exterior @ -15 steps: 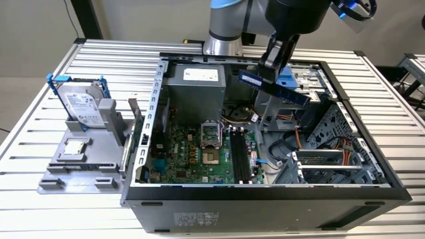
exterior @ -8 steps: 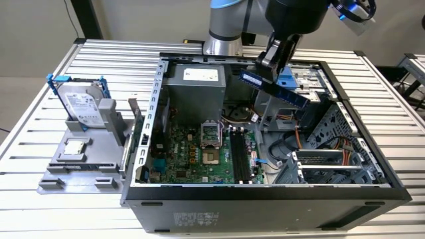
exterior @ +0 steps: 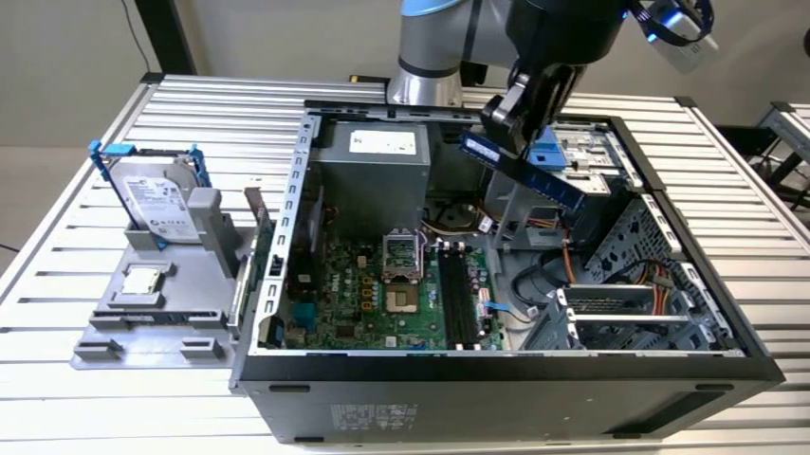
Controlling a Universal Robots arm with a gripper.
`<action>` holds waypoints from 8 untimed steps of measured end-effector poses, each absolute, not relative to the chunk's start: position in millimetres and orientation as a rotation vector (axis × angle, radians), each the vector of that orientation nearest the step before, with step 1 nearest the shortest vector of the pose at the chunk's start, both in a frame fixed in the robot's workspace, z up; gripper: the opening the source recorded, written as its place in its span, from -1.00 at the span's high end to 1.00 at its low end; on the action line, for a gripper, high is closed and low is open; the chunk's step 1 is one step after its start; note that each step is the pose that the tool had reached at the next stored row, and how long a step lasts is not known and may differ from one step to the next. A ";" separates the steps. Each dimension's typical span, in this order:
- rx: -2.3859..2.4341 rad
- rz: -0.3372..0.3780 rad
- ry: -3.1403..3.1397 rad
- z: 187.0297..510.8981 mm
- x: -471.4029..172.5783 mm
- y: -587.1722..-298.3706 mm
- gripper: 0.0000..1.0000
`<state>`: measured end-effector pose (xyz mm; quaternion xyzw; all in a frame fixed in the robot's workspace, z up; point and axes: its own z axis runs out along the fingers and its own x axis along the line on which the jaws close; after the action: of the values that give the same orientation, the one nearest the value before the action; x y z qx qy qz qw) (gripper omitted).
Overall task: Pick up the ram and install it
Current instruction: 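Insert the ram into the slot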
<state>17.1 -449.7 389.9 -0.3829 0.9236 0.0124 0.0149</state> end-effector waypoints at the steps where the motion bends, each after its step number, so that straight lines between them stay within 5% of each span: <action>1: -1.167 0.038 2.884 389.9 17.1 -449.7 1.00; 8: -0.995 0.035 2.946 389.9 17.1 -449.7 1.00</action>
<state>17.1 -449.7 389.9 -0.3200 0.9472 0.0113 0.0157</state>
